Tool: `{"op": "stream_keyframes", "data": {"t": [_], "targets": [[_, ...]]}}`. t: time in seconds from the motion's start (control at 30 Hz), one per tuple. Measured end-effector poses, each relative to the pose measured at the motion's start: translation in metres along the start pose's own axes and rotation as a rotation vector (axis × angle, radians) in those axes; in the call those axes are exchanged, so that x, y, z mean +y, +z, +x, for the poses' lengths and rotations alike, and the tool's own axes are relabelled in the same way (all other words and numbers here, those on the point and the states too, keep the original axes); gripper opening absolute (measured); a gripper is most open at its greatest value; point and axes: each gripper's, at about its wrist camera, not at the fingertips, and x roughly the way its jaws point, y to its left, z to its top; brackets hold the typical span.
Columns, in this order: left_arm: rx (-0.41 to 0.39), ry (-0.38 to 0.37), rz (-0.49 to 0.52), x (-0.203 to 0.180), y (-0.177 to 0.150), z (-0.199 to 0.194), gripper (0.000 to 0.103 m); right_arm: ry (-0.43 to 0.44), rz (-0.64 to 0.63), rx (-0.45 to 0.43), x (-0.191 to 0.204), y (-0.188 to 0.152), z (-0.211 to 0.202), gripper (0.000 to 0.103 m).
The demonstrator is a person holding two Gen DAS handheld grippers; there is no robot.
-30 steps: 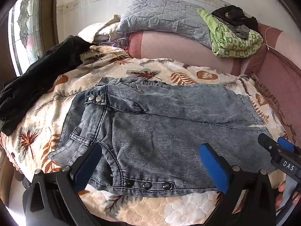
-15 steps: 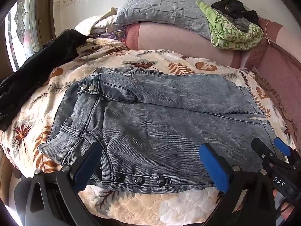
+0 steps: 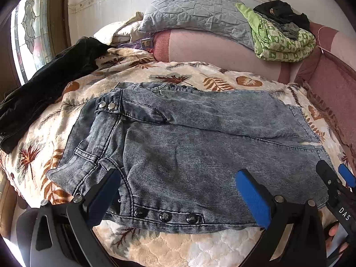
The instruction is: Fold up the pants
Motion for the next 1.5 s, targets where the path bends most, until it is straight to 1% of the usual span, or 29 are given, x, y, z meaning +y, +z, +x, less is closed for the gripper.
{"op": "stream_keyframes", "data": {"t": [0.13,0.27,0.73,1.5], "targets": [[-0.005,0.001,0.005,-0.0002,-0.0007,-0.0018,0.103,-0.006,-0.032,-0.021,0.0072,0.0008,-0.0039,0.103],[-0.005,0.004,-0.001,0.0003,-0.0008,-0.0035,0.103,-0.006,-0.049,-0.002,0.0100,-0.0019,-0.0008,0.103],[-0.010,0.013,-0.004,0.0012,-0.0009,-0.0042,0.103,-0.008,-0.050,0.025,0.0102,-0.0047,0.0029,0.103],[-0.011,0.007,-0.012,0.0022,-0.0016,-0.0030,0.103,-0.015,-0.052,0.027,0.0112,-0.0051,0.0033,0.103]]}}
